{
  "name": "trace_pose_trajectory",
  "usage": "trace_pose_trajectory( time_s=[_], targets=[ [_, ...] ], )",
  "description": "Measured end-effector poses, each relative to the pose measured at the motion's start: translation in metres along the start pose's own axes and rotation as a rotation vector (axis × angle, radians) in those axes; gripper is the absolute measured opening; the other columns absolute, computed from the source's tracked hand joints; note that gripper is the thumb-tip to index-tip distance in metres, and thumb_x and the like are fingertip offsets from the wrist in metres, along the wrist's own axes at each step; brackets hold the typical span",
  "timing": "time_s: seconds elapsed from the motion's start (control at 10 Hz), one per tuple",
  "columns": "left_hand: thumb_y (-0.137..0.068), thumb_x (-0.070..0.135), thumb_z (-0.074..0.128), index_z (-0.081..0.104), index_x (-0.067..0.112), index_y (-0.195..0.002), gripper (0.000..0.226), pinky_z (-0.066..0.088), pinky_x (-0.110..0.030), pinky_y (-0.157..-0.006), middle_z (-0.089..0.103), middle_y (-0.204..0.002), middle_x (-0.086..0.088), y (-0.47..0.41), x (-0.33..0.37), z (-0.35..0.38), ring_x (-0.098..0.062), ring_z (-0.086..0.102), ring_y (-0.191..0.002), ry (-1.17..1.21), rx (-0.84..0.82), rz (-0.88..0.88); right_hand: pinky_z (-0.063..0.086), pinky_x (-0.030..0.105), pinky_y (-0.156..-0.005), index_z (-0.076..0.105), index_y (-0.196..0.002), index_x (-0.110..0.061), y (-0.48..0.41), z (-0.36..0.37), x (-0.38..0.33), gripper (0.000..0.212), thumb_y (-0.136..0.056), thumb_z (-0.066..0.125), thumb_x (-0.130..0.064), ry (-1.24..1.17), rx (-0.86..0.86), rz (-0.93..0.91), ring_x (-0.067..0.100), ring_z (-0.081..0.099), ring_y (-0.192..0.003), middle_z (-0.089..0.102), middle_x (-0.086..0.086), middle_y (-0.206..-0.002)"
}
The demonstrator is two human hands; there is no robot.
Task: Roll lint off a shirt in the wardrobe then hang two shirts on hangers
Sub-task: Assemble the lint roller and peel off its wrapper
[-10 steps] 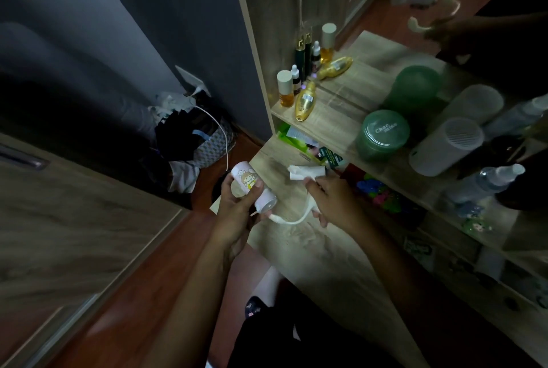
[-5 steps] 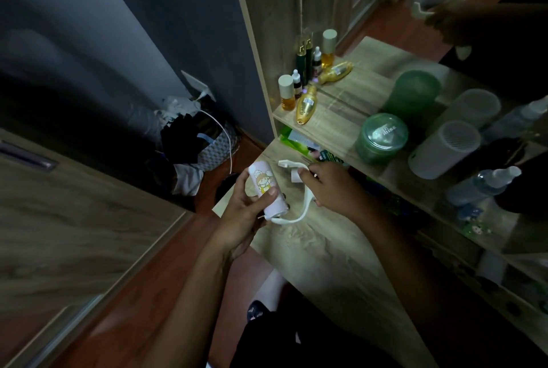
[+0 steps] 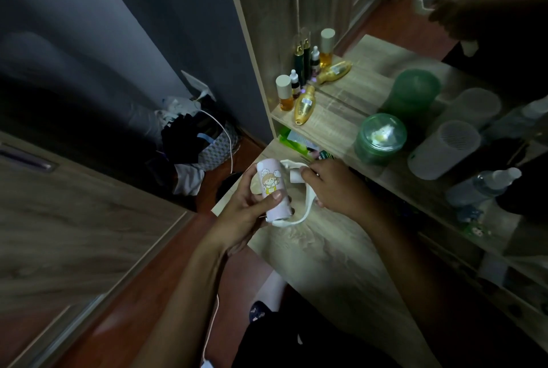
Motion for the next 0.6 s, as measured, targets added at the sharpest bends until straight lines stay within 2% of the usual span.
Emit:
trace_pose_trajectory(
  time_s=[0.1,0.3,0.4,0.5,0.6],
  targets=[
    [-0.085,0.004,0.065,0.036,0.024,-0.142,0.067,0.060,-0.036,-0.069,0.069,-0.095,-0.021,0.000,0.007,0.003,-0.029,0.072,-0.075,-0.019,-0.063,0.006,0.045,0.022,-0.050,0.060,-0.081,-0.004,0.004,-0.003,-0.003,0.042,-0.103,0.036,-0.030,-0.015,-0.048,-0.002,0.019,0.060,-0.049,0.062,0.005,-0.058],
    [-0.086,0.005,0.065,0.038,0.028,-0.142,0.067,0.057,-0.032,-0.065,0.069,-0.089,-0.020,0.000,0.014,0.011,-0.025,0.071,-0.074,-0.062,-0.094,-0.003,0.042,0.024,-0.051,0.054,-0.078,-0.011,0.001,-0.016,-0.010,0.040,-0.103,0.033,-0.032,0.012,-0.032,-0.034,0.017,0.055,-0.049,0.057,0.004,-0.057],
    [-0.086,0.007,0.066,0.041,0.032,-0.140,0.065,0.057,-0.034,-0.068,0.068,-0.093,-0.021,-0.001,0.015,0.013,-0.026,0.070,-0.080,-0.073,-0.111,-0.015,0.047,0.027,-0.057,0.059,-0.082,-0.008,0.000,-0.020,-0.009,0.039,-0.103,0.035,-0.032,0.029,-0.014,-0.046,0.020,0.060,-0.058,0.062,0.008,-0.064],
    [-0.086,0.009,0.066,0.041,0.034,-0.140,0.065,0.056,-0.038,-0.074,0.067,-0.098,-0.022,-0.001,0.017,0.016,-0.029,0.068,-0.087,-0.102,-0.138,-0.025,0.050,0.033,-0.071,0.067,-0.102,-0.004,-0.001,-0.021,-0.017,0.030,-0.099,0.046,-0.026,0.132,0.047,-0.165,0.029,0.065,-0.083,0.070,0.015,-0.091],
    [-0.087,0.007,0.068,0.042,0.033,-0.140,0.065,0.056,-0.038,-0.076,0.067,-0.100,-0.022,-0.001,0.023,0.017,-0.032,0.066,-0.090,-0.127,-0.137,-0.001,0.048,0.034,-0.065,0.068,-0.089,-0.004,-0.006,-0.023,-0.017,0.050,-0.093,0.033,-0.040,0.116,0.103,-0.186,0.027,0.063,-0.075,0.069,0.015,-0.082]
  ],
)
Point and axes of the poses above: each hand's wrist, its own y-axis away from the middle knuckle, its own z-axis out of the palm, x = y × z, the point moved 7 cm from there along -y, towards the middle knuckle
